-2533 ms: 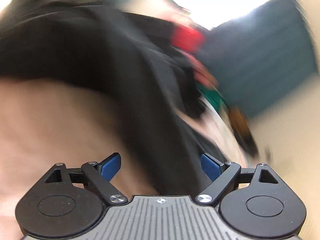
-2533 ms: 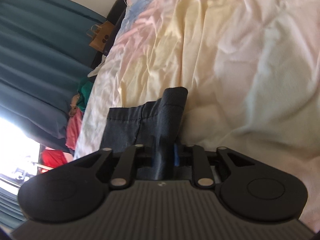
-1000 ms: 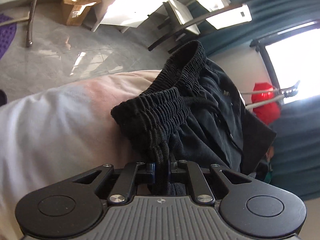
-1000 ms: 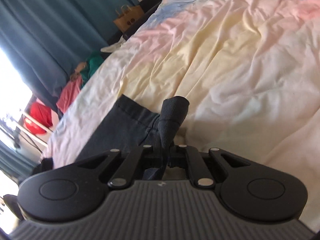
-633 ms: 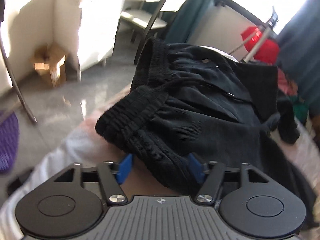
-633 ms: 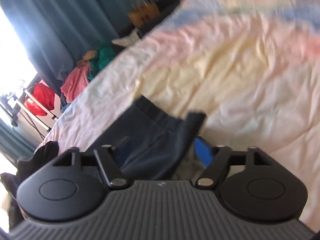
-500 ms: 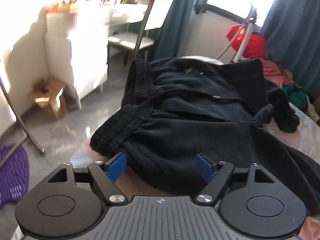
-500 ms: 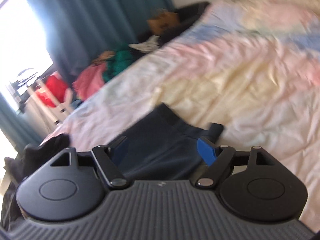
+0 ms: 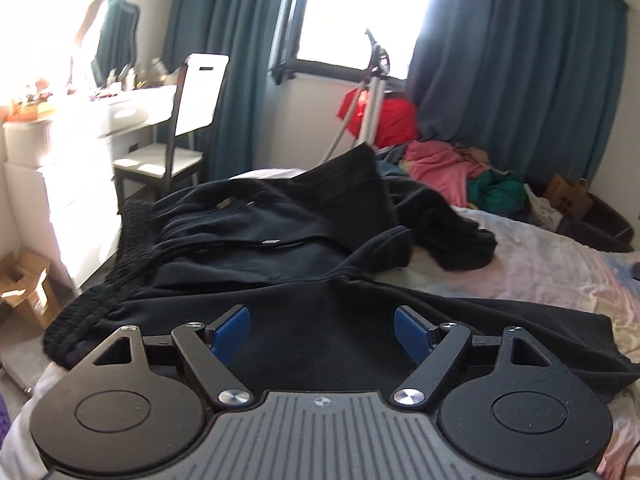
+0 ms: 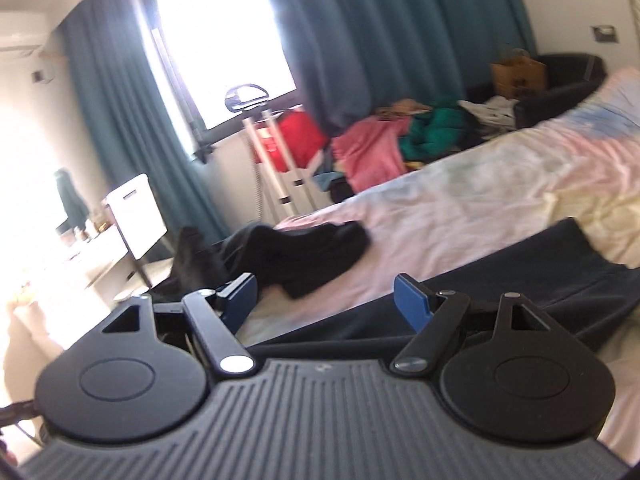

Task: Fold clothes

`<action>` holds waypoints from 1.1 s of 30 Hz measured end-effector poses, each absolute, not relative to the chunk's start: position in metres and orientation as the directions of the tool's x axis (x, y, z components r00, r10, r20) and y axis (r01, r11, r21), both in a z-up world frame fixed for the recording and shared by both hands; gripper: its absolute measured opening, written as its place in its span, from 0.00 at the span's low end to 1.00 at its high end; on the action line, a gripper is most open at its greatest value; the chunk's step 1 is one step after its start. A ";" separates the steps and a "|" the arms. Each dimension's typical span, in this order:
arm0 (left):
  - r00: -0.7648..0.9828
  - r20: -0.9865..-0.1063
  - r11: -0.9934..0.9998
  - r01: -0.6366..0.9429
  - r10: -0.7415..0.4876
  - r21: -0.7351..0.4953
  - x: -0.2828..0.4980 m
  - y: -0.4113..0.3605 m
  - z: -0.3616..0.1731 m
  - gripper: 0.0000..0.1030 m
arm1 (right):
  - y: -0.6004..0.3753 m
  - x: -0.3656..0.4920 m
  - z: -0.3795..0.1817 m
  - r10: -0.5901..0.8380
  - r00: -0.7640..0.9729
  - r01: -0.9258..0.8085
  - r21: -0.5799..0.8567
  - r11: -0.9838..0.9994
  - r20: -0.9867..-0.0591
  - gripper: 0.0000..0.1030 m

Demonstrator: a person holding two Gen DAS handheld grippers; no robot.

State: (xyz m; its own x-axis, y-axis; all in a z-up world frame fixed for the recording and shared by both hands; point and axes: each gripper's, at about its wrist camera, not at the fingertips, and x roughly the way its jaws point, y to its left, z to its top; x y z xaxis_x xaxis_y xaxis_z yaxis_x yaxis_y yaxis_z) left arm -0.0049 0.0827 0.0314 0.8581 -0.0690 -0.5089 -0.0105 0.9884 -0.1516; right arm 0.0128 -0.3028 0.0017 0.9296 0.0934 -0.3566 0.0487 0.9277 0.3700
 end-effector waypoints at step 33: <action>0.874 -0.480 0.771 0.351 -0.067 0.531 0.331 -0.147 -0.079 0.79 | -0.292 0.054 -0.085 -0.206 0.886 0.338 0.274 0.900 -0.415 0.76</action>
